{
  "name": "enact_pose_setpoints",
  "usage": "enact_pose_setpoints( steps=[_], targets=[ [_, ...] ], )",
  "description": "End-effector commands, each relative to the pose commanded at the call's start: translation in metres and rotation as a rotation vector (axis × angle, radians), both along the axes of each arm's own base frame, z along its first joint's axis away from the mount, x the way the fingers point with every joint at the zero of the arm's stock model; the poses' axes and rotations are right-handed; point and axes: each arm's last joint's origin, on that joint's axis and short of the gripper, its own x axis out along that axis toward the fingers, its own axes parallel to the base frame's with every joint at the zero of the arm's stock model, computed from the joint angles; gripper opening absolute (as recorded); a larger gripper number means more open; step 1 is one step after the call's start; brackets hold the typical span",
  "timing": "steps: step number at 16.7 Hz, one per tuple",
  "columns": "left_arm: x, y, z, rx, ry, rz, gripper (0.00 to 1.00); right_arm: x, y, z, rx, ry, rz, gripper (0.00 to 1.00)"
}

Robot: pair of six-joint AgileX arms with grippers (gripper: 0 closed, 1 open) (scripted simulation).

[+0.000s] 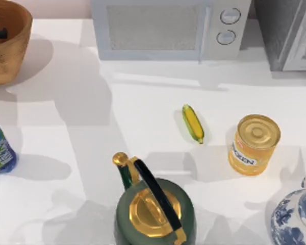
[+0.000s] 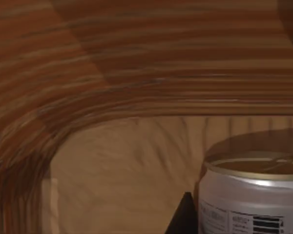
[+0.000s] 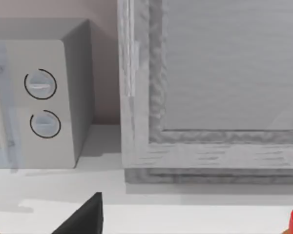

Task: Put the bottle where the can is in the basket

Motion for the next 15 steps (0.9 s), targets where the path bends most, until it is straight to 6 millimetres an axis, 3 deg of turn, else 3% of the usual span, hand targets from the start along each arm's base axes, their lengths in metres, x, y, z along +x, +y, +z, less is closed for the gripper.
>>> enact_pose_setpoints(
  steps=[2,3,10,11,15],
  targets=[
    [0.000,0.000,0.000,0.000,0.000,0.000,0.02,0.000,0.000,0.000,0.000,0.000,0.000,1.00],
    [0.000,0.000,0.000,0.000,0.000,0.000,0.00,0.000,0.000,0.000,0.000,0.000,0.000,1.00],
    [0.000,0.000,0.000,0.000,0.000,0.000,0.00,0.000,0.000,0.000,0.000,0.000,0.000,1.00],
    [0.000,0.002,0.018,0.011,-0.038,0.001,0.00,0.000,0.000,0.000,0.000,0.000,0.000,1.00],
    [-0.005,0.002,0.033,0.025,-0.072,0.022,0.00,0.000,0.000,0.000,0.000,0.000,0.000,1.00]
  ],
)
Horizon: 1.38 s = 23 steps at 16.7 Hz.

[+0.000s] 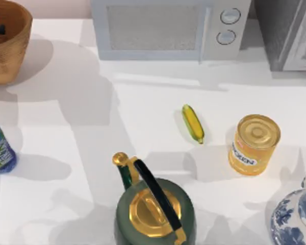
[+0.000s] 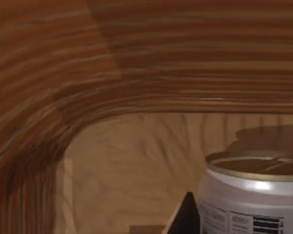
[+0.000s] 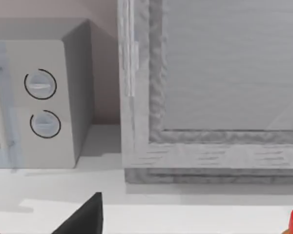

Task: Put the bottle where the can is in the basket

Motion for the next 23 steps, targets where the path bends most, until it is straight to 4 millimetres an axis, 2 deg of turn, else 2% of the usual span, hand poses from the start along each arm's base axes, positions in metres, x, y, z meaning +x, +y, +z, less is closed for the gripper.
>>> enact_pose_setpoints(
  steps=[3,6,8,10,12,13,15,18,20,23],
  targets=[
    [-0.015,-0.005,0.037,0.028,-0.082,0.032,0.00,0.000,0.000,0.000,0.000,0.000,0.000,1.00],
    [-0.051,-0.020,0.090,0.058,-0.204,0.057,0.00,0.000,0.000,0.000,0.000,0.000,0.000,1.00],
    [-0.091,-0.034,0.128,0.075,-0.311,0.067,0.00,0.000,0.000,0.000,0.000,0.000,0.000,1.00],
    [-0.143,-0.051,0.160,0.087,-0.432,0.071,0.00,0.000,0.000,0.000,0.000,0.000,0.000,1.00],
    [-0.204,-0.067,0.178,0.093,-0.562,0.072,0.00,0.000,0.000,0.000,0.000,0.000,0.000,1.00],
    [-0.235,-0.074,0.181,0.093,-0.628,0.071,0.00,0.000,0.000,0.000,0.000,0.000,0.000,1.00],
    [-0.295,-0.086,0.173,0.089,-0.754,0.069,0.00,0.000,0.000,0.000,0.000,0.000,0.000,1.00],
    [-0.365,-0.097,0.133,0.075,-0.922,0.063,0.00,0.000,0.000,0.000,0.000,0.000,0.000,1.00],
    [-0.394,-0.102,0.096,0.062,-1.012,0.056,0.00,0.000,0.000,0.000,0.000,0.000,0.000,1.00],
    [-0.415,-0.105,0.045,0.042,-1.111,0.041,0.00,0.000,0.000,0.000,0.000,0.000,0.000,1.00]
  ],
)
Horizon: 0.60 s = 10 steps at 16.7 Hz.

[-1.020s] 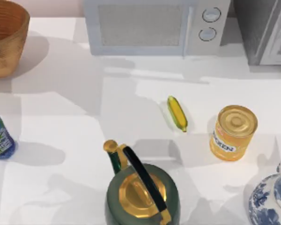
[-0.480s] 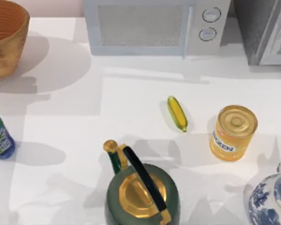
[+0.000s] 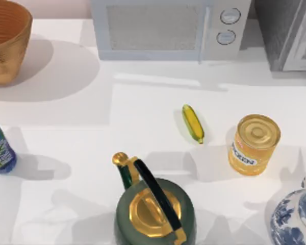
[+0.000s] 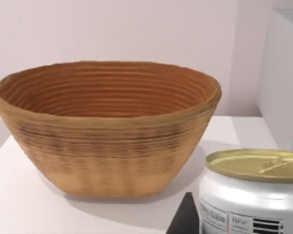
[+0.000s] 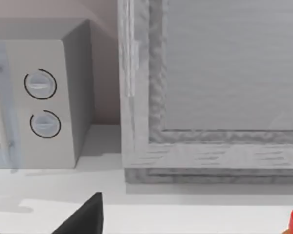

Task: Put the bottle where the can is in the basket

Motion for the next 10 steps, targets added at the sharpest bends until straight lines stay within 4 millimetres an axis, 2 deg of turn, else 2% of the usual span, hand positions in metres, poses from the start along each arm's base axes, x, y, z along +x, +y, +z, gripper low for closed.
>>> enact_pose_setpoints(
  steps=[2,4,6,10],
  targets=[
    [-0.005,-0.001,-0.025,-0.002,-0.045,-0.015,0.00,0.000,0.000,0.000,0.000,0.000,0.000,1.00],
    [-0.006,-0.002,-0.041,-0.002,-0.073,-0.026,0.00,0.000,0.000,0.000,0.000,0.000,0.000,1.00],
    [-0.006,-0.003,-0.047,-0.002,-0.084,-0.032,0.00,0.000,0.000,0.000,0.000,0.000,0.000,1.00],
    [-0.006,-0.003,-0.047,-0.002,-0.084,-0.032,0.00,0.000,0.000,0.000,0.000,0.000,0.000,1.00]
  ],
)
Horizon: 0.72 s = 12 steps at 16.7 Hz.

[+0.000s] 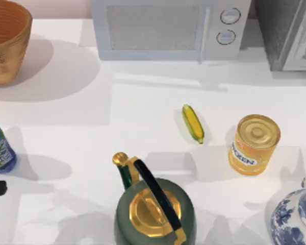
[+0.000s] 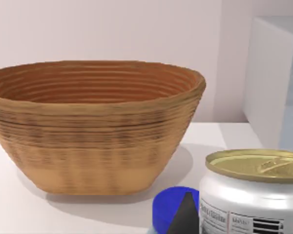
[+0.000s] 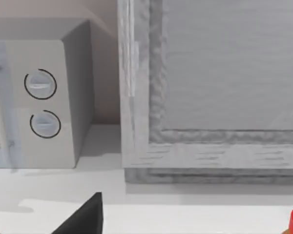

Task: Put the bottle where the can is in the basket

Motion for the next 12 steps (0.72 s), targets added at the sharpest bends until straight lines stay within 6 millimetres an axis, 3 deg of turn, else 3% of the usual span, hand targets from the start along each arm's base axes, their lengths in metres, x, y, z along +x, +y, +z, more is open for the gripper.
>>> enact_pose_setpoints(
  steps=[6,9,12],
  targets=[
    [0.004,0.000,0.012,0.000,0.009,-0.028,0.00,0.000,0.000,0.000,0.000,0.000,0.000,1.00],
    [0.016,-0.004,0.033,-0.003,0.011,-0.114,0.00,0.000,0.000,0.000,0.000,0.000,0.000,1.00],
    [0.040,-0.012,0.059,-0.008,0.018,-0.254,0.00,0.000,0.000,0.000,0.000,0.000,0.000,1.00]
  ],
)
